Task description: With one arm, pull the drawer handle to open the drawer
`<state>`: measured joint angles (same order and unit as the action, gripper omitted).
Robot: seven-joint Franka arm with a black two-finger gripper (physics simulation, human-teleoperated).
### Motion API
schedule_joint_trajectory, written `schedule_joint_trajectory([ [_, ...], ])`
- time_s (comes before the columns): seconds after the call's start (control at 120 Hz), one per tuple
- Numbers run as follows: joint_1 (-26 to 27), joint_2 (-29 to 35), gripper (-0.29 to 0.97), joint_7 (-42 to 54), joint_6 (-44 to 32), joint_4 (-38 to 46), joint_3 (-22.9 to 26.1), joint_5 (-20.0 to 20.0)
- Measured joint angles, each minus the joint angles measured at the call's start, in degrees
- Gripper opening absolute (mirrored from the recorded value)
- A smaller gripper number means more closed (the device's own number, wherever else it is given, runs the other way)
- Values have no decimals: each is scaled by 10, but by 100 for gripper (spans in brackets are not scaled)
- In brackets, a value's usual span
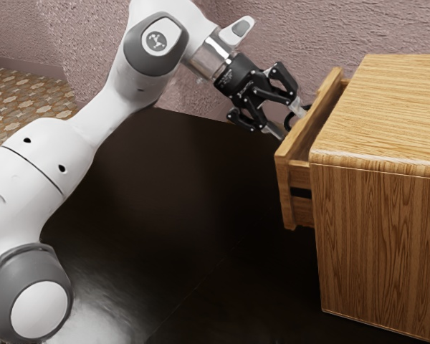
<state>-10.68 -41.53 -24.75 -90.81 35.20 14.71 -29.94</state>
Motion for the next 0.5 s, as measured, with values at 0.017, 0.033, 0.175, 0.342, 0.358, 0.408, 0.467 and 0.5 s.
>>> schedule_joint_trajectory([
  [0.017,-2,0,36,0,1,0,0,0],
  [0.033,-3,0,36,-1,1,3,-1,0],
  [0.175,-22,4,36,-3,5,13,2,1],
  [0.342,-30,20,37,-4,14,25,-2,12],
  [0.358,-30,21,37,-5,15,26,-1,13],
  [0.408,-32,33,37,-5,18,49,2,15],
  [0.467,-45,49,37,-6,18,77,13,17],
  [0.5,-52,55,37,-6,18,89,18,18],
])
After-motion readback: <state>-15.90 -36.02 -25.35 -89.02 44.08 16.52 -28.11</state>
